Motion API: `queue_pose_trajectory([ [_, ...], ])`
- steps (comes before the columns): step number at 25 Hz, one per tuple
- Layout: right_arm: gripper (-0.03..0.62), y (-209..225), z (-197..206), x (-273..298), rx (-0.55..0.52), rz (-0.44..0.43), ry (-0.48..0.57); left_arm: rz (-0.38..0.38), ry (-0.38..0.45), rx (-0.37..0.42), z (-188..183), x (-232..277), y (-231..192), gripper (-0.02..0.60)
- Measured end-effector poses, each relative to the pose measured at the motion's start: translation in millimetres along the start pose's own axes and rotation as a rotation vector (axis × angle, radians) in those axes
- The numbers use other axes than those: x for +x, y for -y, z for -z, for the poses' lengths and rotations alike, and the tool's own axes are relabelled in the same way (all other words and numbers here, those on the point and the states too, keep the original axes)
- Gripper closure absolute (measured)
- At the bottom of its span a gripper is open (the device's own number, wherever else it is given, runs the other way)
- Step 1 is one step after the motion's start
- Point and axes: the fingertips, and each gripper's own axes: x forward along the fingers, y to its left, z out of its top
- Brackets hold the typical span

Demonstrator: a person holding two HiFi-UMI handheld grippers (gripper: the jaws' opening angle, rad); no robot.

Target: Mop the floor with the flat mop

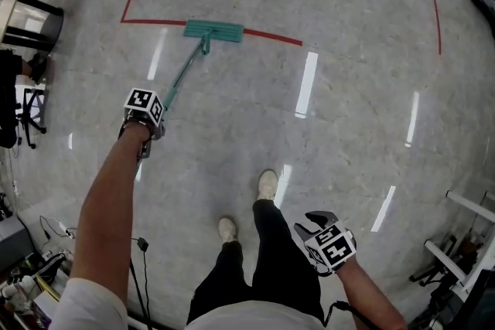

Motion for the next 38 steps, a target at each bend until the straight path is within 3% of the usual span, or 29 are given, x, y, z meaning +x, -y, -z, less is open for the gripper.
queue_pose_trajectory([
  [8,0.434,-1.3,-1.5,2.4,-0.020,0.023,0.017,0.012,0.051,-0.014,22.4,1.1,7.3,0.538],
  [13,0.434,-12.2,-14.2,3.0,-0.046,0.035,0.050,0.047,0.104,-0.032,61.9,-6.7,4.2,0.538],
  [19,0.434,-33.6,-22.9,-0.6,-0.079,0.071,0.109,0.133,0.173,-0.062,151.6,-1.7,10.0,0.538],
  [32,0.434,-135.3,-33.7,-7.2,-0.213,0.201,0.239,0.194,0.183,-0.014,398.9,19.0,-24.7,0.538],
  [38,0.434,-165.9,-22.7,-39.8,-0.203,0.288,0.339,0.215,0.190,0.009,470.9,40.5,-21.2,0.538],
])
